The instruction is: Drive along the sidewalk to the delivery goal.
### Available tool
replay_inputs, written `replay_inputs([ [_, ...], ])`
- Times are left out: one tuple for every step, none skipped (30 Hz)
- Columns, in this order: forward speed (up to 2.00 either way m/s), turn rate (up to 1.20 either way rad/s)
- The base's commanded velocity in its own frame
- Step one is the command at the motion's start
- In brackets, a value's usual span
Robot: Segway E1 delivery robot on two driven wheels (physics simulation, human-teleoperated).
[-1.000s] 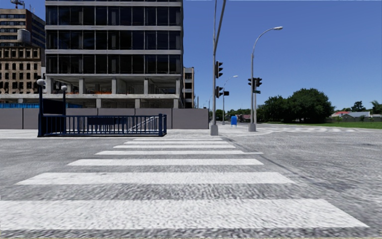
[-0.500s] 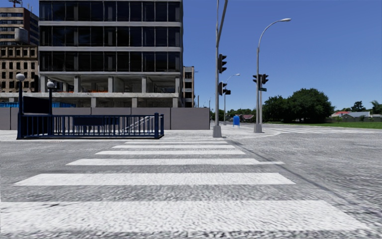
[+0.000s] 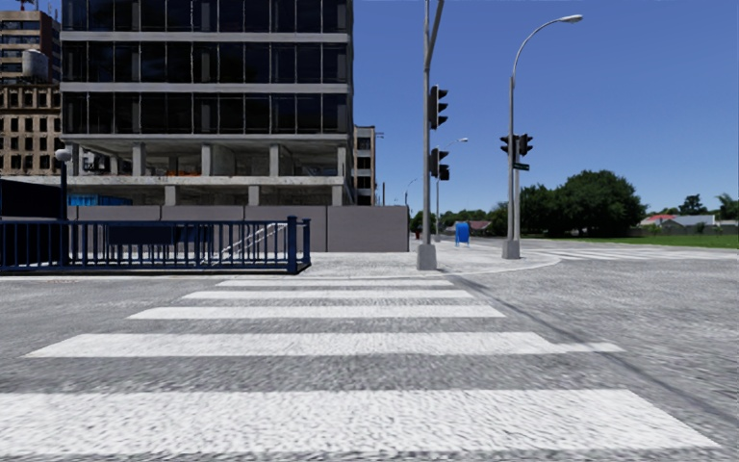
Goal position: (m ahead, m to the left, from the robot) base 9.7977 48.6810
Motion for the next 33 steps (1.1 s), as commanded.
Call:
replay_inputs([
  [2.00, 0.00],
  [2.00, 0.00],
  [2.00, 0.00],
  [2.00, 0.00],
  [2.00, 0.00],
  [2.00, 0.00],
  [2.00, 0.00],
  [2.00, 0.00],
  [2.00, 0.00],
  [2.00, 0.00],
  [2.00, 0.00],
  [2.00, 0.00],
  [2.00, 0.00],
  [2.00, 0.00],
  [2.00, 0.00],
  [2.00, 0.00],
  [2.00, 0.00],
  [2.00, 0.00],
  [2.00, 0.00],
  [2.00, 0.00],
  [2.00, 0.00],
  [2.00, 0.00],
  [2.00, 0.00],
  [2.00, 0.00],
  [2.00, 0.00],
  [2.00, 0.00],
  [2.00, 0.00],
  [2.00, 0.00],
  [2.00, 0.00],
  [2.00, 0.00],
  [2.00, 0.00],
  [2.00, 0.00],
  [2.00, 0.00],
])
